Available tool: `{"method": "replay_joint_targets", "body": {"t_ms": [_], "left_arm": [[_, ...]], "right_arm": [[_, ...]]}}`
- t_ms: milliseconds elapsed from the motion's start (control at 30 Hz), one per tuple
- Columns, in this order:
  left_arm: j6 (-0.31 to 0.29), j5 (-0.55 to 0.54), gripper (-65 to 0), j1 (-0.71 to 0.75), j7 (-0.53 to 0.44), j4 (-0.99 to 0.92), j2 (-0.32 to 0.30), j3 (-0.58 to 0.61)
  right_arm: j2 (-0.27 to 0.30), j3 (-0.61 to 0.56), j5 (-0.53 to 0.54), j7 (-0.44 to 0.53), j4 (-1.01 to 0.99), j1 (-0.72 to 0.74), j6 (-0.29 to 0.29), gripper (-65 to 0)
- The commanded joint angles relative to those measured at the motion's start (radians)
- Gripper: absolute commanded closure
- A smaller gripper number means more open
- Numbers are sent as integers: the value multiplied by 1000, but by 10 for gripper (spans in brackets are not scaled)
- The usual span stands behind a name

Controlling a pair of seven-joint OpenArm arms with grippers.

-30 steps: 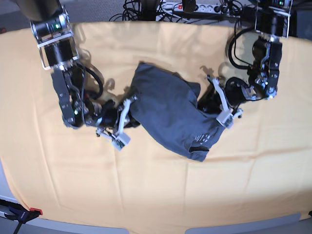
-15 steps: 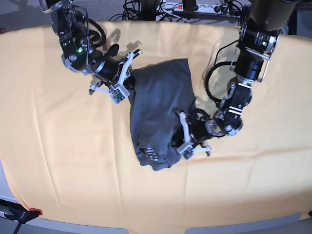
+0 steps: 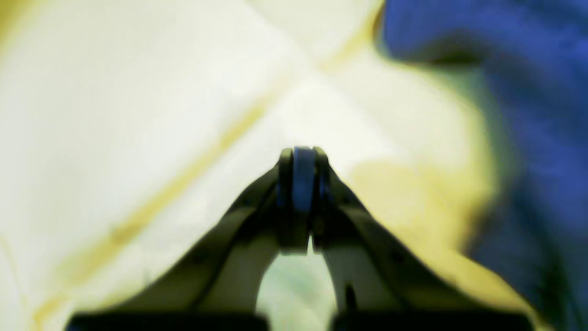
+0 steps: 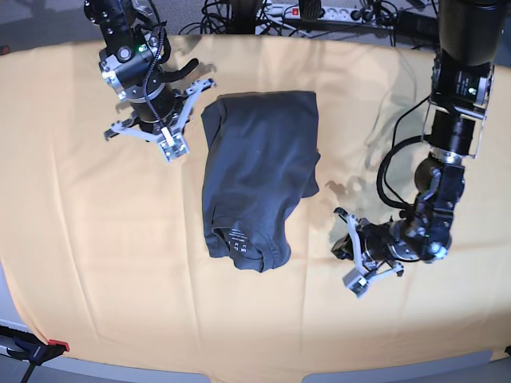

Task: Fold the T-shirt properly
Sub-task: 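Press and square the folded shirt's edges with both grippers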

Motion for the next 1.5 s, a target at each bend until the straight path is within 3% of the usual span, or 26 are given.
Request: {"method": "replay_joint_targets", "body": {"t_ms": [0, 33, 100, 167, 233, 333, 433, 600, 700, 767, 833, 1033, 1100, 1200, 1333, 1400, 1467], "left_arm": [[-24, -99, 0, -37, 7, 48, -12, -32], [-52, -204, 0, -36, 56, 74, -18, -60], [-113, -415, 0, -31, 153, 116, -16, -121], [-126, -603, 0, -21, 247, 122, -10, -163], [-126, -710, 0, 2, 297, 122, 2, -178], [-126, -703, 0, 53, 299, 121, 48, -177], [-126, -552, 0, 109, 211, 111, 113, -177], [-126, -135, 0, 222, -33, 80, 187, -176], [-126, 22, 0, 267, -65, 79, 185, -177], [-63, 80, 0, 276, -60, 79, 172, -177], [-5, 87, 0, 272, -36, 85, 152, -177], [100, 72, 0, 264, 40, 246, 77, -178], [130, 72, 0, 253, 77, 316, 58, -180], [131, 72, 0, 244, 94, 372, 31, -180], [130, -12, 0, 249, 94, 377, 22, -180], [72, -128, 0, 262, 94, 376, 23, -180], [-30, -233, 0, 280, 110, 376, 26, -180]], "right_arm": [[3, 7, 2, 60, 33, 11, 2, 0], [3, 7, 25, 92, 36, 11, 20, 0], [3, 7, 90, 156, 36, 12, 121, 0], [3, 7, 153, 182, 36, 17, 207, 0], [4, 7, 218, 174, 36, 28, 281, 0], [3, 8, 297, 173, 35, 34, 377, 0], [3, 8, 340, 173, 35, 34, 411, 0], [3, 8, 325, 143, 35, 23, 420, 0], [4, 8, 280, 99, 29, 16, 417, 0], [7, 8, 264, 74, 18, 16, 411, 0], [6, 8, 238, 66, 6, 13, 369, 0], [6, 8, 123, 53, 5, -14, 156, 0], [6, 8, 117, 41, 5, -13, 116, 0], [5, 8, 129, 94, 5, -13, 119, 0], [5, 8, 170, 147, 5, -14, 209, 0], [5, 8, 188, 147, 5, -14, 239, 0], [5, 8, 188, 147, 5, -11, 263, 0]]}}
